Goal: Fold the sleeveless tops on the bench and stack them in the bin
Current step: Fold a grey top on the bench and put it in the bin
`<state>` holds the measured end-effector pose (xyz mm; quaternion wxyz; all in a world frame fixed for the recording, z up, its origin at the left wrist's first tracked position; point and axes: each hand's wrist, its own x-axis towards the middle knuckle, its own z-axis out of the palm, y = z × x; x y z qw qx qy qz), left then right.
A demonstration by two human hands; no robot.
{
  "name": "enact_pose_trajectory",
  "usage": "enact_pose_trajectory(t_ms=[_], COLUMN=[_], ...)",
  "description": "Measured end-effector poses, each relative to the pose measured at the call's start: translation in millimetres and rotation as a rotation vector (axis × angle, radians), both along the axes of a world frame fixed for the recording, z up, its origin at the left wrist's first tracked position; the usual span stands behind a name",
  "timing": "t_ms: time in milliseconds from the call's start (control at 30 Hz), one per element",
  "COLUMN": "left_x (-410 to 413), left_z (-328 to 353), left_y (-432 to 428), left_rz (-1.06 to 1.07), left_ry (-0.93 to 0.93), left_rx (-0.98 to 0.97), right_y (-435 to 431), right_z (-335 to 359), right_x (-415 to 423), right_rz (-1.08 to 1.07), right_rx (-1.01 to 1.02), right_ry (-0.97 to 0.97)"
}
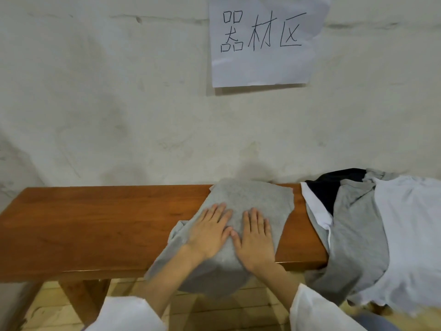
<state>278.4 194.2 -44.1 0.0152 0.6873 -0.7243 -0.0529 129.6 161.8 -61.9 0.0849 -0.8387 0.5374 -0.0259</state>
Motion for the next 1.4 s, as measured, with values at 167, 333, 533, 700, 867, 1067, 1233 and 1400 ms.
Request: enact_pose_trajectory(t_ms=[167, 333, 533, 700, 867, 1067, 1233, 1400], left_x=[10, 35, 33, 30, 23, 11, 11, 21], left_z=[8, 6, -4, -1, -1, 7, 40, 92], left_y=[26, 18, 32, 59, 78, 88, 88, 77], left_rz=[0.066, -0.138, -0.124, -0.149, -0.119, -0.062, -0.066, 0.011], left_ry=[-0.175, 0.014, 0.017, -0.034, -0.051, -0.062, 0.136, 0.486], left_rx=[-0.116, 0.017, 0.097, 0.135, 0.057, 0.034, 0.069, 0.157], right_y=[-34, -56, -46, -16, 8, 22, 30, 24], right_z=[15, 14, 8, 14, 17, 31, 70, 103], right_x=[-19, -50, -62, -73, -74, -69, -70, -68], right_rz=[0.438, 0.458, 0.503, 0.522, 0.409, 0.424, 0.346, 0.325], right_rx=[0.073, 0.027, 0.021, 0.033, 0.108, 0.107, 0.284, 0.282], right_ry=[0.017, 0.066, 0.134, 0.146, 0.196, 0.241, 0.011, -0.095])
